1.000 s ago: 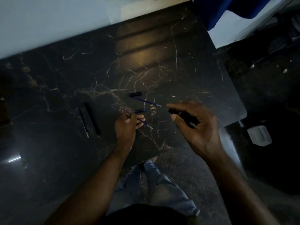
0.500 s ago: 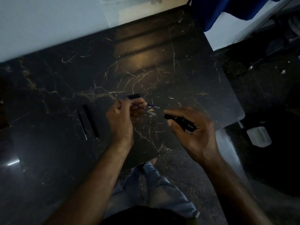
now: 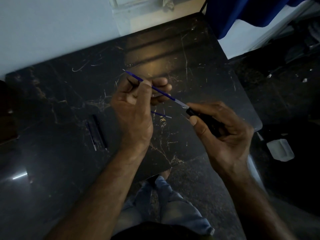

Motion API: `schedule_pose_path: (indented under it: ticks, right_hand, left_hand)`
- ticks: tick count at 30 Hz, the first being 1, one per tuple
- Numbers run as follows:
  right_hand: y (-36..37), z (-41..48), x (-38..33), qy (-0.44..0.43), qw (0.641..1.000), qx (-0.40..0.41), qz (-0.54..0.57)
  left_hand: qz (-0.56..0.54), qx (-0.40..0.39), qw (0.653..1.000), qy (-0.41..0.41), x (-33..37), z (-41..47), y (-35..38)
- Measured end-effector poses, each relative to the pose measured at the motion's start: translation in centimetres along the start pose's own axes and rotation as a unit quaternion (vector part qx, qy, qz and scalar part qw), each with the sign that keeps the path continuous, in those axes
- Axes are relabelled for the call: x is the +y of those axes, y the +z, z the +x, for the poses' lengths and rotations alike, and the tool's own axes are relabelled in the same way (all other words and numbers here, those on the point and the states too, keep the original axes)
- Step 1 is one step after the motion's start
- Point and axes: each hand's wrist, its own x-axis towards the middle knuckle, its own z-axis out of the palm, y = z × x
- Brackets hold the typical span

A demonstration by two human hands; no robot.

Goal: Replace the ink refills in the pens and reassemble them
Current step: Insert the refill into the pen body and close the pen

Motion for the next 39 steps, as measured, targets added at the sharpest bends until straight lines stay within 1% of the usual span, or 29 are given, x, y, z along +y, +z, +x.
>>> schedule_pose_path:
  ticks: [4,9,15,20,24,28,30,34,37,39]
  right_hand:
    - [-0.1,-0.4,-0.2,0.01,1.0,0.013,0.013]
    - [-0.2,-0.2,-0.5,0.007,1.0,0.011,0.006]
    - [-0.5,-0.2,-0.5,0.011,1.0,-0.006,-0.001]
    - [-0.9,0.2,-0.8,-0.006,1.0,-0.003,0.01]
    - [-0.9,0.6,-0.7,-0.009,1.0,-0.01,0.011]
    - [-0.4,1.4,-0.3,-0.011,0.999,-0.005,0.033]
    - [-0.1,1.9,-0.2,-0.007,0.999,0.003,0.048]
    - [0.6,2.4,0.8,0.005,0.999,0.014,0.034]
    - [1.2,2.7,1.4,0.001,1.0,0.01,0.022]
    - [1.8,2.9,1.7,0.0,1.0,0.018,0.024]
  left_hand:
    - [-0.011,-0.005,1.0,0.01,0.3,0.0,-0.1]
    - [0.027,-0.038,0.998,0.05,0.4,-0.3,0.0]
    - [0.051,-0.058,0.994,0.079,1.0,-0.5,0.2]
    - [0.085,-0.081,0.986,0.117,1.5,-0.5,0.2]
    - [0.105,-0.099,0.982,0.122,1.5,-0.7,0.3]
    - [0.187,-0.189,0.959,0.096,1.0,-1.5,0.6]
    - [0.208,-0.208,0.953,0.066,0.8,-1.6,0.5]
    - [0.18,-0.19,0.964,0.036,1.1,-1.0,-0.4]
    - [0.172,-0.147,0.973,0.047,1.0,-0.6,-0.9]
    - [0.178,-0.143,0.973,0.044,0.7,-0.2,-1.2]
